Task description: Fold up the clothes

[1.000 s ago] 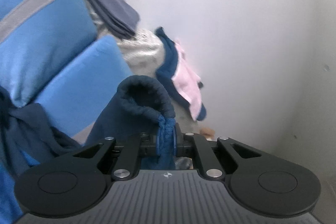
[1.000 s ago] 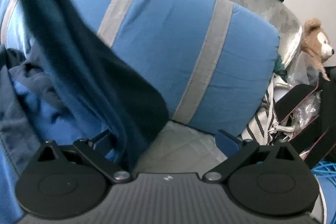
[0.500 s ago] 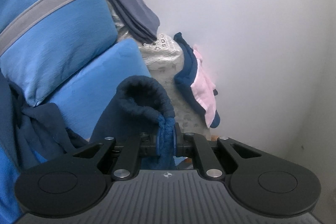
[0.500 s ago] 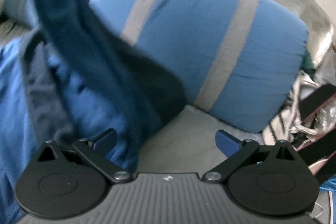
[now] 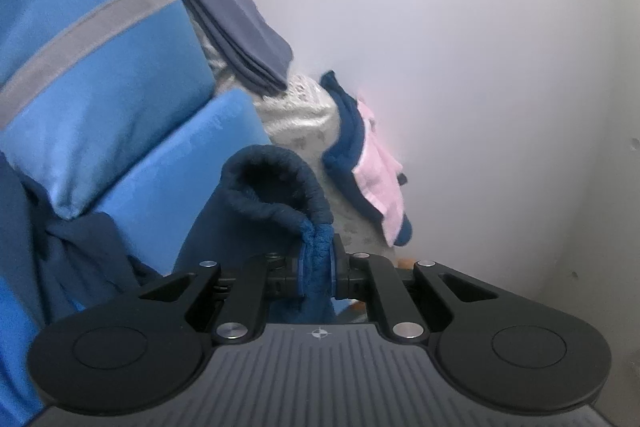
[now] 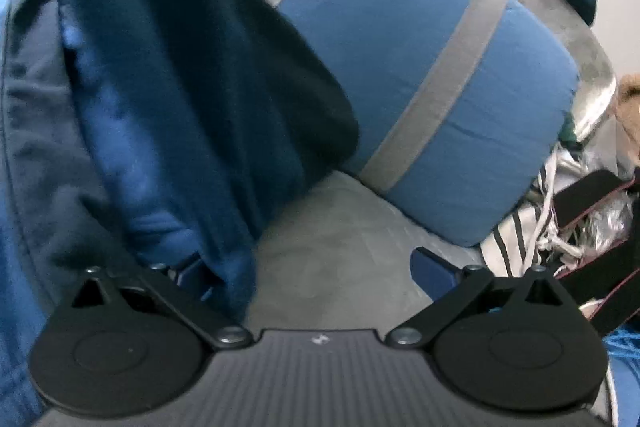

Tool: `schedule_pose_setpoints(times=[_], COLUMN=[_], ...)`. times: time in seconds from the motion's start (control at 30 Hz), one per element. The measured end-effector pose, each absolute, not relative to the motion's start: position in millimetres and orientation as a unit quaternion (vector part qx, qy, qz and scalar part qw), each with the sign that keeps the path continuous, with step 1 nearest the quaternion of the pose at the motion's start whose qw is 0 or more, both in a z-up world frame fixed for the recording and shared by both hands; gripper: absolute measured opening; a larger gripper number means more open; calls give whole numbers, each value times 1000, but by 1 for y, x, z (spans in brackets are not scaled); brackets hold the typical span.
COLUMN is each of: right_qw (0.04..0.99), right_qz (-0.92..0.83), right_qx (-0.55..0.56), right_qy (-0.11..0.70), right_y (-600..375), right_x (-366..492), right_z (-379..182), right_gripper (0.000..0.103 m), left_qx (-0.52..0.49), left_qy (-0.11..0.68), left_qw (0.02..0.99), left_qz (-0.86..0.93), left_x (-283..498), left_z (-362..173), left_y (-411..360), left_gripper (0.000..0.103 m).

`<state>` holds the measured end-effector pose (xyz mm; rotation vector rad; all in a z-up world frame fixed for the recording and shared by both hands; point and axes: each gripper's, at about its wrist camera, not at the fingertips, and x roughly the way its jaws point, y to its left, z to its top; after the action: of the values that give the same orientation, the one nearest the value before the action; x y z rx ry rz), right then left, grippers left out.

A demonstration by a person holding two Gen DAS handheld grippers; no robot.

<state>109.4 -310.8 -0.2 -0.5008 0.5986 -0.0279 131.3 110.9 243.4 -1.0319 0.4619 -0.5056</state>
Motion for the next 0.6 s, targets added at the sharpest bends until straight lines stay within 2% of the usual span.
schedule_pose_setpoints(times=[0.13, 0.4, 0.6], right_qw=[933, 947, 943], right_qz=[-18, -5, -12], right_qx=[-237, -99, -124], right_qy=[271, 305, 308], right_y=[-332, -381, -373], right_x=[101, 115, 116], right_z=[9, 14, 4], right_gripper=[103, 103, 103], left_qx=[-473, -436, -372], left_qy=[231, 288, 336], left_qw=[823, 834, 846], left_qz=[-213, -176, -181], left_x=[130, 126, 98], left_z=[232, 193, 151], left_y=[131, 158, 176], left_gripper=[11, 10, 11])
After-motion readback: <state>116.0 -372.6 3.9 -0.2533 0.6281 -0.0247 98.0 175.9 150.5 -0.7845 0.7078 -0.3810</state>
